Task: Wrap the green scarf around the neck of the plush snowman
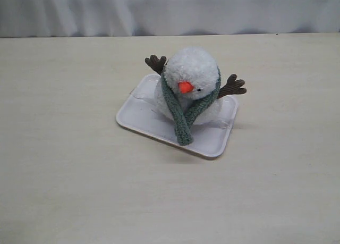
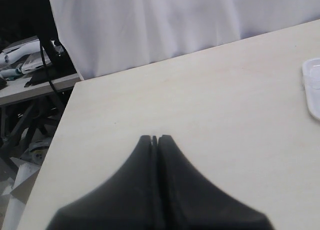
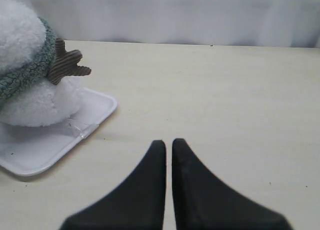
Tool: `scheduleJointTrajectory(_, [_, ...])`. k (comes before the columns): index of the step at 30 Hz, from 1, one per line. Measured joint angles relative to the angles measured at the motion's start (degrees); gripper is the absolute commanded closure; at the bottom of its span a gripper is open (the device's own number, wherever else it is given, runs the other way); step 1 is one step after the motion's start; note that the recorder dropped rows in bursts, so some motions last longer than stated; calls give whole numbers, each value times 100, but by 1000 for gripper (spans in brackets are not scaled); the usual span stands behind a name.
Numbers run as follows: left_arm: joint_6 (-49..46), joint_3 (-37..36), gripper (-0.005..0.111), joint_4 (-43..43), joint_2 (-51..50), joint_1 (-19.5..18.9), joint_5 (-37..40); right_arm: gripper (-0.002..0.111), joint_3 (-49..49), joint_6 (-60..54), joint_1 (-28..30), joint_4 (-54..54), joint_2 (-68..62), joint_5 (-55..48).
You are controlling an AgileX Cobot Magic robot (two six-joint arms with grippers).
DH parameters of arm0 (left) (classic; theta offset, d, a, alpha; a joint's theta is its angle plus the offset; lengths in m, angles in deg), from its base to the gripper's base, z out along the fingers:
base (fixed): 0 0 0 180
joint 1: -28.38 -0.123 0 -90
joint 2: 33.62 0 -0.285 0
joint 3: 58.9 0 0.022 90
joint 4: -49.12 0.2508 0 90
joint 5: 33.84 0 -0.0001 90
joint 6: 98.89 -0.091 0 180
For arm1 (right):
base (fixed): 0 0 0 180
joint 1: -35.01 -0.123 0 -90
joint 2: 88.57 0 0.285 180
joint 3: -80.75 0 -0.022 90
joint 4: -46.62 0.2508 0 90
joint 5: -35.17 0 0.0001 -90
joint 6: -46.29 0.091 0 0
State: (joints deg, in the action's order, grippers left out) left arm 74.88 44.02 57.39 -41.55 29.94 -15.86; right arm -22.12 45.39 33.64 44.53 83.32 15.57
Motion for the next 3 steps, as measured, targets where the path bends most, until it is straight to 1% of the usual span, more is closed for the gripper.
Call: scheduleJointTrajectory(3, [0, 0, 107, 0, 0, 0, 0, 104, 0, 0, 0, 0, 0, 0])
